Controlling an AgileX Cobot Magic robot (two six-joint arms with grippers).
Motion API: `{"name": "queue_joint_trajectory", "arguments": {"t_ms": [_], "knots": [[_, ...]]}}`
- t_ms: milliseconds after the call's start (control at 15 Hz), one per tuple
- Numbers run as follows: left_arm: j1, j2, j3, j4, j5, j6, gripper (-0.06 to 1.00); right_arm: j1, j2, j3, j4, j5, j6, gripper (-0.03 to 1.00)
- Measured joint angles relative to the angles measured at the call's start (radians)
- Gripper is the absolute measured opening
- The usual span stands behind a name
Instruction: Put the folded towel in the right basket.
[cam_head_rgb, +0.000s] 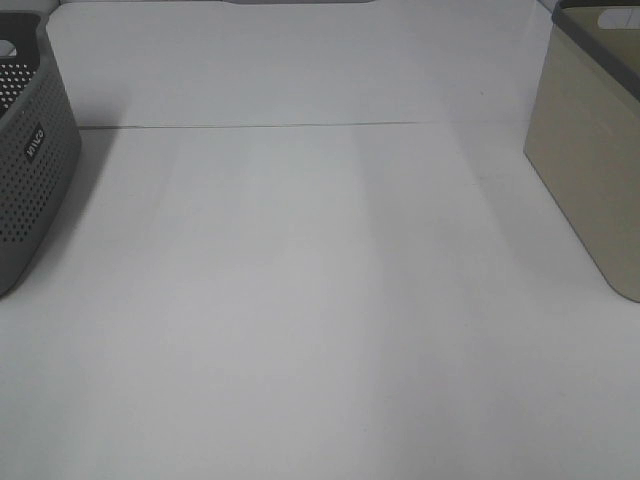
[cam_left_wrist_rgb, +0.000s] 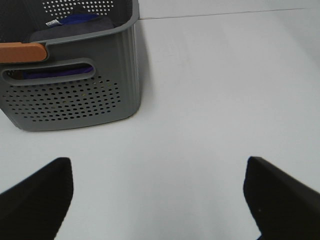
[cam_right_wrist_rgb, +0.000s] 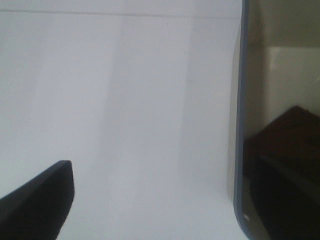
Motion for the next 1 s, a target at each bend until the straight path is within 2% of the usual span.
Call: {"name": "queue_joint_trajectory", "arguments": {"t_ms": [400,667,1000], "knots": [[0.0,0.0,0.0,0.0,0.0,0.0,0.88,0.0,-0.385,0.501,-0.029,0.0,0.027,0.89],[0.0,0.0,0.0,0.0,0.0,0.0,0.88,0.0,-0.788,0.837,-0.031,0.002,0.035,0.89],[0.0,0.0,0.0,0.0,0.0,0.0,0.88,0.0,-1.268,1.074,-0.116,0.004,0.038,0.89]]}}
